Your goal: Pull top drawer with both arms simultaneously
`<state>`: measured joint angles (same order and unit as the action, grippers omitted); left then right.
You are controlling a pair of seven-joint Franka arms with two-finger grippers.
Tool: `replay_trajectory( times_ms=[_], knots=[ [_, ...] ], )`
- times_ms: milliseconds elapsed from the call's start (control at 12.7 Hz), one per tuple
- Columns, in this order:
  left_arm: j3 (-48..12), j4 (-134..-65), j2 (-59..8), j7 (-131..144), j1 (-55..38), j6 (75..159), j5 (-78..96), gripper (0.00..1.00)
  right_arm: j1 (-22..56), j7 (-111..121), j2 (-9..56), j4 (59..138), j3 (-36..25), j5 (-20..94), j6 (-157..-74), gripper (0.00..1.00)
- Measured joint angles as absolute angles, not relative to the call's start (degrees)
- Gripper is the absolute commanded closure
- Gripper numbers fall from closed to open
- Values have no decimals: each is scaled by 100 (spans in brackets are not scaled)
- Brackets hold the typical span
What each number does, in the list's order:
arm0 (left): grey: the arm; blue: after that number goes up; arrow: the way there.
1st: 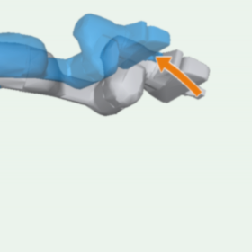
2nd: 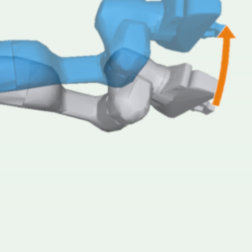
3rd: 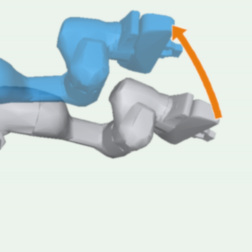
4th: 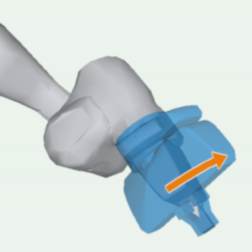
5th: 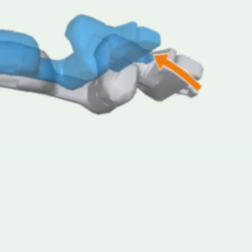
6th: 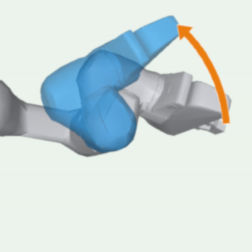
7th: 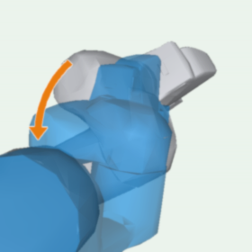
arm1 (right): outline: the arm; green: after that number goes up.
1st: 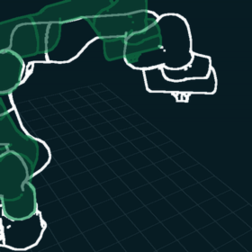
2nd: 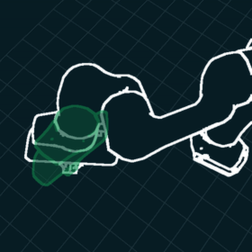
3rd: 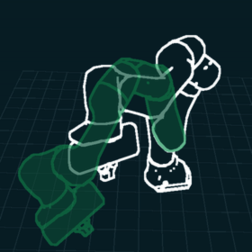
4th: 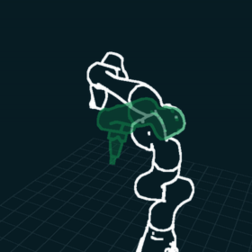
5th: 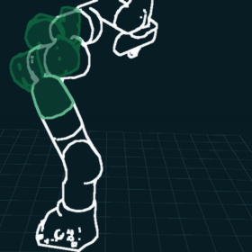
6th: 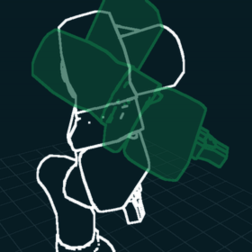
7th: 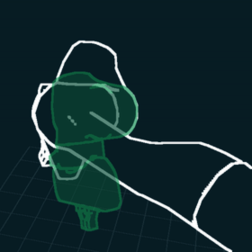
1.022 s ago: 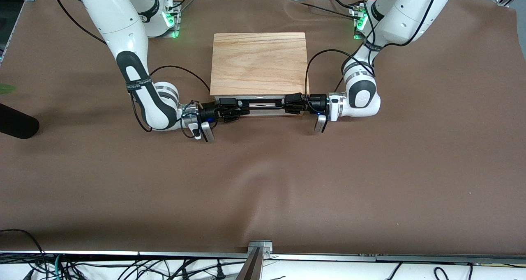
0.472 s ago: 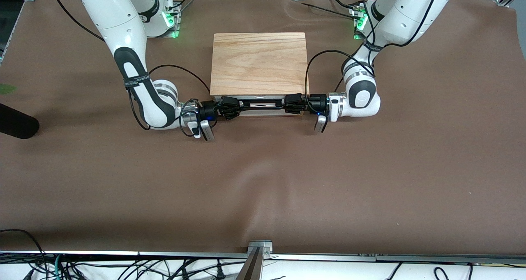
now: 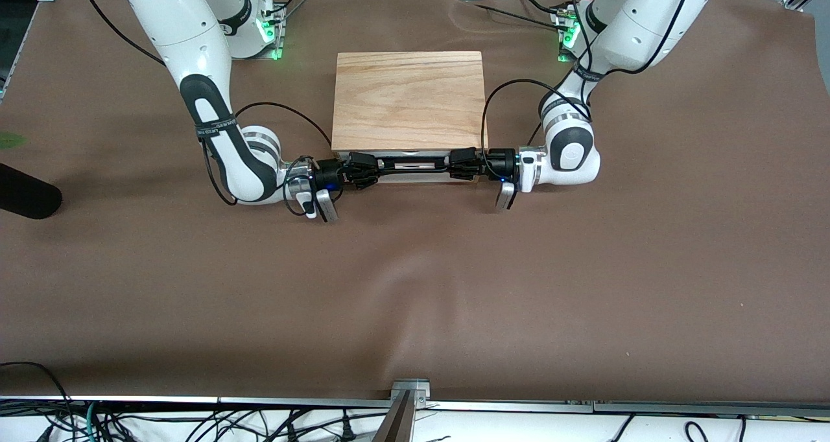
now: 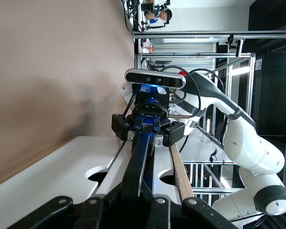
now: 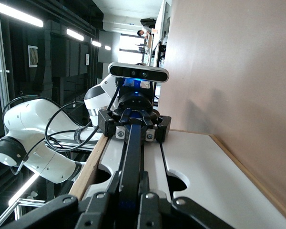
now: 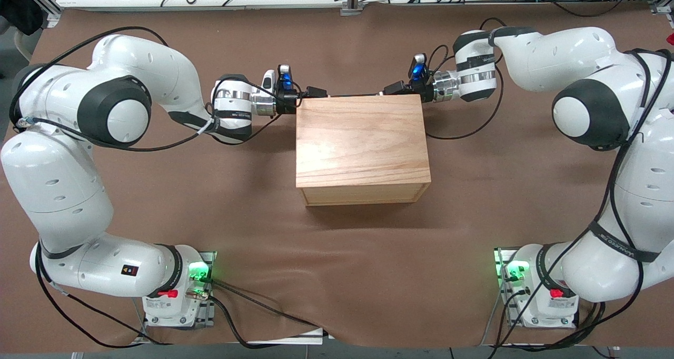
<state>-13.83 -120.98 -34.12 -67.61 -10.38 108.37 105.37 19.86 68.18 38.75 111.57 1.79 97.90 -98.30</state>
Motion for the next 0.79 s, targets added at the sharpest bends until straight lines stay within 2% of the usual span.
replay_trajectory(
  times_ms=[315,787],
  knots=[
    [-1365,-12060,-3426,-6544,-1038,10850,10530,100,1986,6613,3934,11005,170,9707,-9838,92],
    [-1286,-11658,-3584,-5998,-1039,10913,10249,100,1952,6267,4147,10548,145,9571,-9845,92]
  ],
)
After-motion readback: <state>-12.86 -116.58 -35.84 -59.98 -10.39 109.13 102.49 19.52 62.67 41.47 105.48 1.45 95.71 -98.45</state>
